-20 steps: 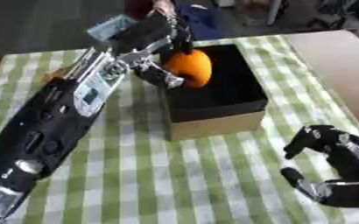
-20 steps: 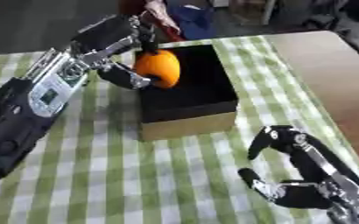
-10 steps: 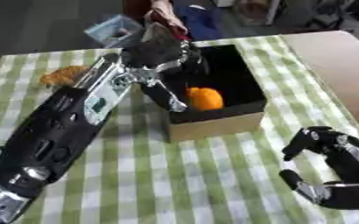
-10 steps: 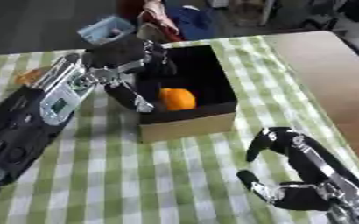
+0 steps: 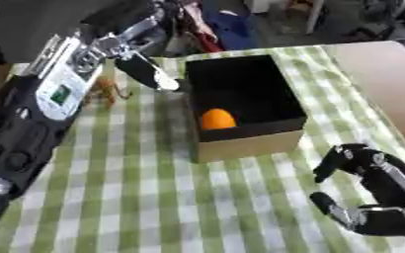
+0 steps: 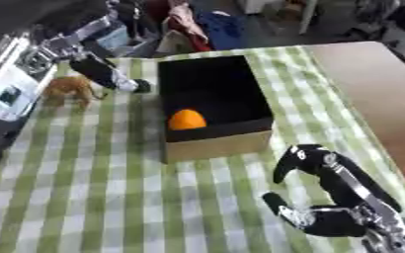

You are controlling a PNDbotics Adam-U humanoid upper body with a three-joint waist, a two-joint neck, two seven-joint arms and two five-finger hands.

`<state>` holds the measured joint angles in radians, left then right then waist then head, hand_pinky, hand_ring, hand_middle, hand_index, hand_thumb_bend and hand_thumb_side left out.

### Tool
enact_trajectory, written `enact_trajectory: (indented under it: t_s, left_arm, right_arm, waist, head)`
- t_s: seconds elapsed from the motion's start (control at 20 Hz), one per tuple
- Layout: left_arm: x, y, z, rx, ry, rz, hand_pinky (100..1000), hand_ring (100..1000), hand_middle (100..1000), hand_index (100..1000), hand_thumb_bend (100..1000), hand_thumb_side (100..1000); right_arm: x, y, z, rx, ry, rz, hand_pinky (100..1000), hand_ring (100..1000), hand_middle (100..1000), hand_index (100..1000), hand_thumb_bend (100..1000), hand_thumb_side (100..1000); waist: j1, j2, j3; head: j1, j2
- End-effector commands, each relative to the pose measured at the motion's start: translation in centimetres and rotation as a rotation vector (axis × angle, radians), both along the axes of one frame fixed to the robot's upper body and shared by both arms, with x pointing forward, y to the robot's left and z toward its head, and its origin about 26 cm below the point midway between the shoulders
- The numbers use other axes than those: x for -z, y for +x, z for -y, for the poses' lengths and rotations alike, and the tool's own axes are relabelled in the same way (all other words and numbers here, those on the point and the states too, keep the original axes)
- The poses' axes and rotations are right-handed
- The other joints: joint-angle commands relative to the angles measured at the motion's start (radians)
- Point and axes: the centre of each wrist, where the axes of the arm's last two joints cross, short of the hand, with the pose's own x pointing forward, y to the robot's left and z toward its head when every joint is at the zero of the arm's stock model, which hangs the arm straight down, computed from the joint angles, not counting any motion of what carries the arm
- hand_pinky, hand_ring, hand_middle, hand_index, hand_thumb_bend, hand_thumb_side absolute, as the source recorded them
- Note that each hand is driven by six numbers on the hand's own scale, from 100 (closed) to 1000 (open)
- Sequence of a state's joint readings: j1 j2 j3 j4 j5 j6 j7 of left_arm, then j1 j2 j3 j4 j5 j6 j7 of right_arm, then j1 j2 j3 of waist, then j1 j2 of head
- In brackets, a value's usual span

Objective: Pick up objects on the table and place them in the box.

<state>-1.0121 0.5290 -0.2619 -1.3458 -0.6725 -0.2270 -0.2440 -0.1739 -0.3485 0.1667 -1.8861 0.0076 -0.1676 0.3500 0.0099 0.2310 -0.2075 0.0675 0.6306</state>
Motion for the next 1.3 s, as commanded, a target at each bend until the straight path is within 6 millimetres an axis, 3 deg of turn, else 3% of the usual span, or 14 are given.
enact_trajectory:
  t_s: [0.05, 0.3, 0.5, 0.85, 1.3]
  left_arm:
    - [-1.8, 0.3, -3.6, -0.154, -0.033, 0.044, 654, 530, 526, 733, 702, 220]
    - [-0.2, 1.8, -7.4, -0.340, 0.015, 0.018, 656, 533, 521, 733, 724, 236]
    - [1.3, 2.7, -9.3, -0.423, 0.072, -0.030, 656, 535, 527, 734, 735, 249]
    - [3.3, 3.7, -11.7, -0.546, 0.112, -0.093, 652, 537, 527, 734, 770, 291]
    - [5.5, 4.3, -13.4, -0.632, 0.144, -0.153, 648, 536, 526, 731, 754, 272]
  right_arm:
    - [-0.5, -0.1, 0.7, 0.015, -0.022, 0.019, 669, 542, 512, 567, 340, 100]
    - [-0.5, -0.1, 0.7, 0.018, -0.024, 0.019, 669, 542, 512, 568, 340, 100]
    - [-0.4, -0.1, 0.8, 0.019, -0.024, 0.018, 669, 542, 512, 568, 339, 100]
    - [-0.4, -0.1, 0.8, 0.020, -0.024, 0.017, 668, 541, 512, 568, 339, 100]
    - [-0.3, -0.1, 0.8, 0.021, -0.023, 0.017, 668, 541, 512, 568, 338, 100]
  waist:
    - [-0.003, -0.022, 0.003]
    - [-0.001, -0.021, 0.009]
    - [-0.002, -0.019, 0.005]
    - [0.000, -0.018, -0.005]
    - [0.002, -0.016, -0.013]
  head:
    - [-0.008, -0.007]
    - [-0.012, -0.008]
    - [-0.013, -0.009]
    - [-0.015, -0.013]
    - [-0.019, -0.015]
